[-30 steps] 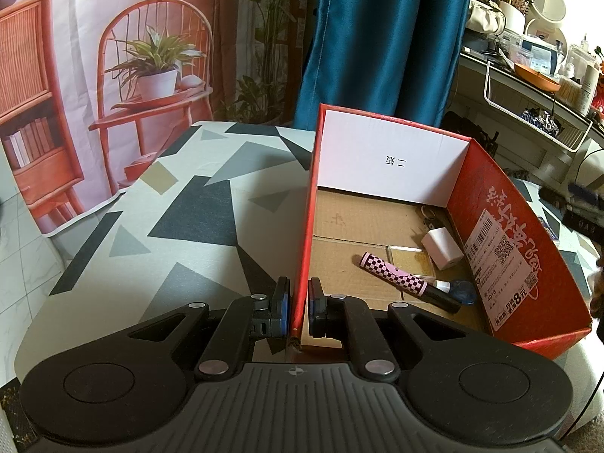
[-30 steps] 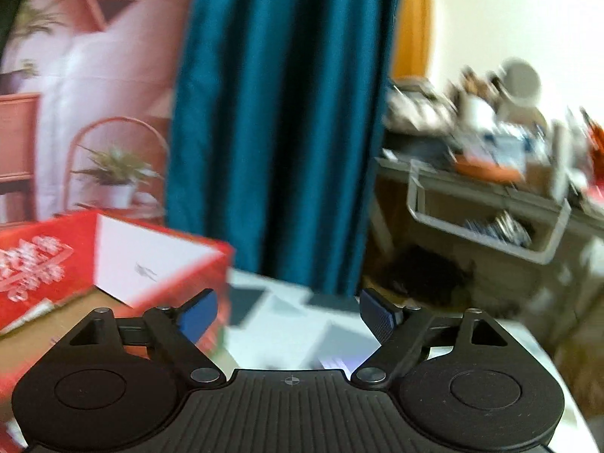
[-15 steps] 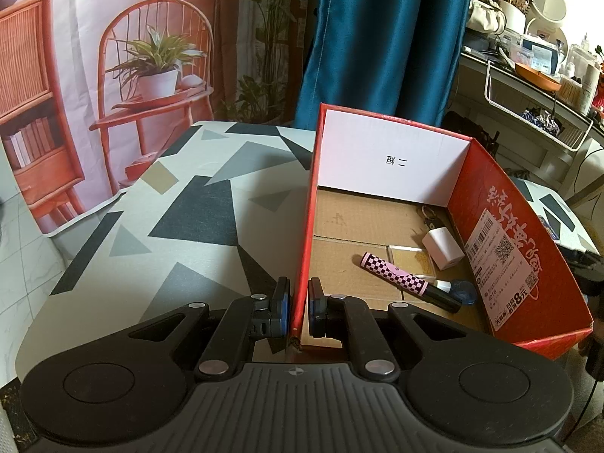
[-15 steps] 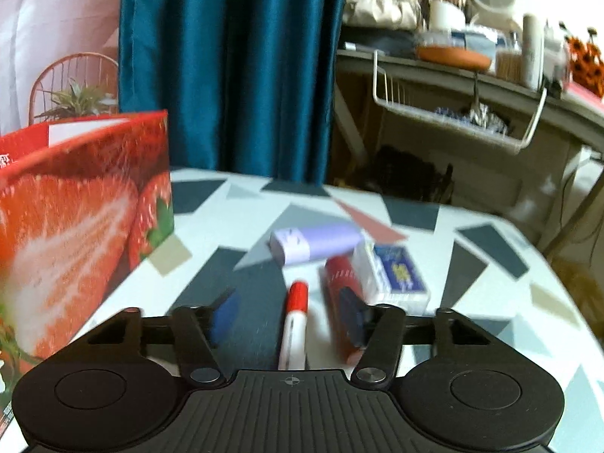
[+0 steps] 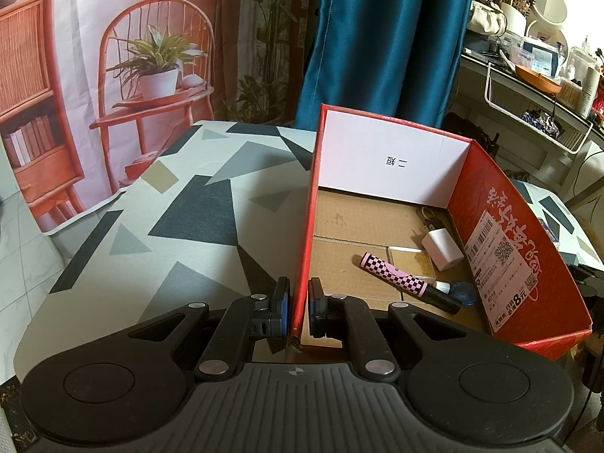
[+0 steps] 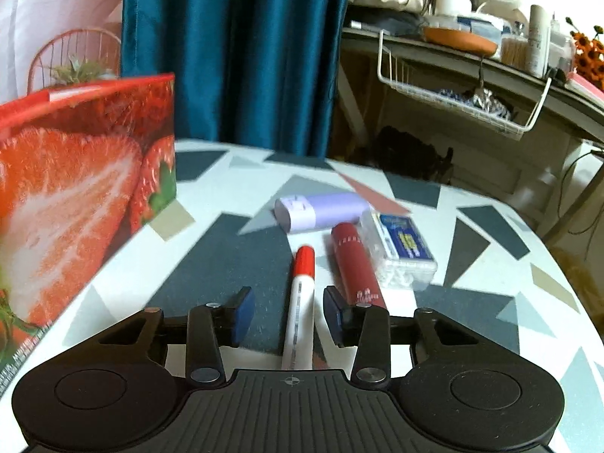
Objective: Organize rigid objects
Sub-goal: 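Grasp the red-capped white marker with the right gripper, then carry the marker into the red box and release it with the right gripper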
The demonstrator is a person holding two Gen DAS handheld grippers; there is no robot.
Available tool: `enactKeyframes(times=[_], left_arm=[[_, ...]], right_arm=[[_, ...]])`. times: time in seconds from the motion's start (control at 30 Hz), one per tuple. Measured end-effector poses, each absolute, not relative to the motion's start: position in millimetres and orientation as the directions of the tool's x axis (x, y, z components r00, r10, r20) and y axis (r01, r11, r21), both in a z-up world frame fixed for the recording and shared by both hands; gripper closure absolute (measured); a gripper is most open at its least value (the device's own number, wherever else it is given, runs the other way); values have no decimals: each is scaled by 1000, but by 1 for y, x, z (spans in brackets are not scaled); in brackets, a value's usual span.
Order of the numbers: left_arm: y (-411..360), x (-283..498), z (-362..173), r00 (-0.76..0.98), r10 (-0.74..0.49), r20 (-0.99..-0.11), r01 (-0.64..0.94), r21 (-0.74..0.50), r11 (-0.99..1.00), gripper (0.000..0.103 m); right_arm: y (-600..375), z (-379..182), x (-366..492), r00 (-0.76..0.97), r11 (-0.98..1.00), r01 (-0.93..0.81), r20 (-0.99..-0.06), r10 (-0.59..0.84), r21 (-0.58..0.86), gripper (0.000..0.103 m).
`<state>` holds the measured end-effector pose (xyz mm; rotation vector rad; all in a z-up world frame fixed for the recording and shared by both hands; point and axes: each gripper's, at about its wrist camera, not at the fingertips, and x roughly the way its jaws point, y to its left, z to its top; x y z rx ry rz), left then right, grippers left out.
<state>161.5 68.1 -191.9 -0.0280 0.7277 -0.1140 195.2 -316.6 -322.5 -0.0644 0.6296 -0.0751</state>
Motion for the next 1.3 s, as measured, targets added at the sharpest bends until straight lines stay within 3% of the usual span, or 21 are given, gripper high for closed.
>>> enactKeyframes(times=[0.03,0.2,0.27,0.37,0.6,1.3], left_arm=[[68,161,-192,741,-113,-662,94,-65,993,92],[68,162,-192,741,-113,-662,94,-64,994,92],[69,162,-192,741,-112,-662,94,-64,994,92],[69,162,-192,741,-113,-662,93,-65,994,92],[69,162,-192,741,-112,-662,94,-64,994,92],[69,162,-192,740,-111,-663,95,-61,994,92]], right_arm=[[-316,-324,197,797,994,51,-597,-96,-91,77],[-311,-325,198,792,992,41,-602,-103,-116,80],[-314,-325,197,793,996,10,-606,-59,-84,89],[-315,-324,195,796,998,-42,-606,1,-54,89],[-296,-324,192,804,983,-110,-595,3,-144,89],[-305,-322,191,793,990,-129,-606,64,-63,89]])
